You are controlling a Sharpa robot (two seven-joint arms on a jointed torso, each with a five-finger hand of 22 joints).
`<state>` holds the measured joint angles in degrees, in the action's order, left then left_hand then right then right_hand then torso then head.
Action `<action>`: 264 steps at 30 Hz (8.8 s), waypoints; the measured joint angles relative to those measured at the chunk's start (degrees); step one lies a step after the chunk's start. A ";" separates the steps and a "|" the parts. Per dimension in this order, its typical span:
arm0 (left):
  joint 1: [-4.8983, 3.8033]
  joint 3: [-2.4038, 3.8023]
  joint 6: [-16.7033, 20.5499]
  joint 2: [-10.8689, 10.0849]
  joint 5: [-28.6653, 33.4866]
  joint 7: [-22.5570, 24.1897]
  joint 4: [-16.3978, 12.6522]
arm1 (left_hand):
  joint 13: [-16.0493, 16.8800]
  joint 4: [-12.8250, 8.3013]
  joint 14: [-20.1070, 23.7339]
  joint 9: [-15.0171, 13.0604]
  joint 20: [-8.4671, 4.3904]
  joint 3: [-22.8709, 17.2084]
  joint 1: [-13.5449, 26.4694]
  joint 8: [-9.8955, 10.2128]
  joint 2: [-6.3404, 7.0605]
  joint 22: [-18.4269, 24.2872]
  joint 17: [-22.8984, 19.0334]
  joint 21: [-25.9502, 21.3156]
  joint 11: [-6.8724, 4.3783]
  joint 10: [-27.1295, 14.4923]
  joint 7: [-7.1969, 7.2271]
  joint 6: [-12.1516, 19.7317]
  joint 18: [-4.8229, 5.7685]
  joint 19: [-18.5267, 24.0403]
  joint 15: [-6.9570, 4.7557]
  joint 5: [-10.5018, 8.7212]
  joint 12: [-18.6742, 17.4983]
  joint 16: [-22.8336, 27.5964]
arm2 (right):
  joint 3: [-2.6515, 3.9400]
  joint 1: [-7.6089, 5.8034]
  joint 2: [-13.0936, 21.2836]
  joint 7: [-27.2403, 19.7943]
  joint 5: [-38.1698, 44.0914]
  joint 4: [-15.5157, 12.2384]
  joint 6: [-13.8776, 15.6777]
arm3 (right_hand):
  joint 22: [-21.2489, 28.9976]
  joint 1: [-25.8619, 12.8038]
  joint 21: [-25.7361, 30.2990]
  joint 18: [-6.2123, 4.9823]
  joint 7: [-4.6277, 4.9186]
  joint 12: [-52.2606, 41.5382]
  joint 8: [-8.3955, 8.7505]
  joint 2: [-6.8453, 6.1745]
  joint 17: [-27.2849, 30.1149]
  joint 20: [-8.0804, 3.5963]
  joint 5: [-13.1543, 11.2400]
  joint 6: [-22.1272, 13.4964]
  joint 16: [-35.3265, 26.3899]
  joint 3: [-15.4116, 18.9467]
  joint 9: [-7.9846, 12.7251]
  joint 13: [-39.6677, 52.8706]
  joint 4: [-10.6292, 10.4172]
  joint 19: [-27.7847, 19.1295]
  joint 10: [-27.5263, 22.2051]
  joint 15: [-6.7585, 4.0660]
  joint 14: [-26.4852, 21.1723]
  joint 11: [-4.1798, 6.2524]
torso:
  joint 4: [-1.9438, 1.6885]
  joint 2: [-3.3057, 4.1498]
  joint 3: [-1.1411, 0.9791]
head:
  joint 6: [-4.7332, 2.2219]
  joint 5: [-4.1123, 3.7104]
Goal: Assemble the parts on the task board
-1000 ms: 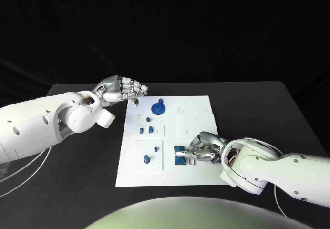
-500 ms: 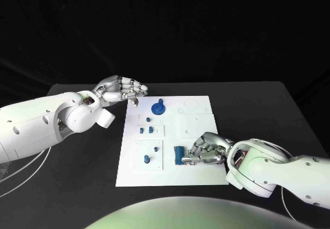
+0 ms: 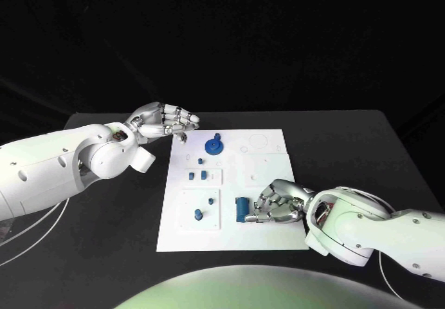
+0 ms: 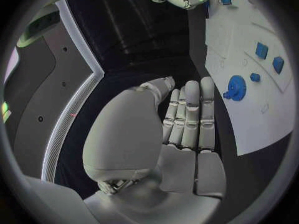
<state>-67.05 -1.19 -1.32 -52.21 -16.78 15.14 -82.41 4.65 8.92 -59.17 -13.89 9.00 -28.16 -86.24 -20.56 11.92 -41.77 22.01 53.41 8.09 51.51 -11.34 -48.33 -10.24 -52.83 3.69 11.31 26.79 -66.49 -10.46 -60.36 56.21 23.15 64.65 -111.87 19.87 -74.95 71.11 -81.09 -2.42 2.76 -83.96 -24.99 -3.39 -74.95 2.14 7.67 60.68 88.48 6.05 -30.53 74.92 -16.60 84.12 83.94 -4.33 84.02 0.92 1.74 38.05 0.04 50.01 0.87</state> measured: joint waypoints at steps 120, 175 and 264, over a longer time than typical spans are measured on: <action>0.34 -0.07 0.30 -0.60 0.10 0.70 -0.13 | 0.10 -0.63 0.21 -0.18 -0.09 -0.63 0.68 -0.43 -0.22 -0.14 0.01 0.23 0.00 0.01 -0.20 0.20 0.01 0.31 -0.21 0.00 0.22 -0.22 | 0.07 2.76 7.81 3.42 20.54 2.97 3.62 | 0.02 9.51 2.89 -0.16 0.67 3.26 2.94 -5.12 0.02 0.03 0.17 -0.43 -0.67 -12.25 -1.32 0.02 0.39 -0.01 0.00 0.00 0.00 -0.21 | 0.36 -0.15 0.08 | -0.01 -1.84; 0.34 -0.08 0.27 -0.70 0.10 0.44 -0.43 | 0.13 -0.79 0.21 -0.21 -0.09 -0.79 0.68 -0.43 -0.22 -0.16 0.00 0.23 -0.21 -0.20 -0.20 0.20 0.01 0.31 -0.21 0.00 0.22 -0.22 | -0.21 2.02 1.52 6.38 6.90 -0.30 7.13 | 0.05 -7.44 1.56 -0.16 0.25 3.03 2.05 -9.04 0.04 -0.19 -0.36 -0.81 -0.67 -38.59 -5.39 0.01 2.75 -0.22 -0.10 0.01 0.00 0.52 | 0.39 -0.10 0.02 | -0.01 -1.69; 2.12 -0.22 11.21 9.12 18.08 11.39 13.50 | -1.41 -3.38 18.65 2.58 6.09 -1.22 10.94 1.79 -1.39 28.61 -16.12 -42.77 2.57 -2.14 1.12 9.69 1.44 18.20 5.72 -1.54 -20.47 50.34 | 1.03 -8.72 -16.56 -48.04 -51.36 46.64 4.32 | 34.59 3.87 77.81 -7.26 7.69 77.79 17.39 -7.49 55.54 8.84 1.77 -13.45 -70.26 -31.81 5.05 -59.48 6.08 -35.77 -23.04 9.39 -25.61 -8.17 | 0.12 -4.39 1.59 | -8.98 -1.19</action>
<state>-64.93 -1.41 9.89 -43.09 1.30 26.53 -68.92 3.24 5.55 -40.52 -11.30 15.09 -29.37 -75.30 -18.77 10.54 -13.16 5.88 10.64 10.66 49.37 -10.22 -38.63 -8.80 -34.63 9.42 9.77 6.32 -16.15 -9.43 -69.09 39.65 -24.89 13.29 -65.23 24.19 -40.36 74.98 -3.28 -9.69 10.45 -6.17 -7.60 -10.88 -19.41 10.98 9.44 47.23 18.22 -25.76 -25.48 15.45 -10.52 48.35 60.90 5.06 58.41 -7.25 1.86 33.66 1.63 41.03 -0.32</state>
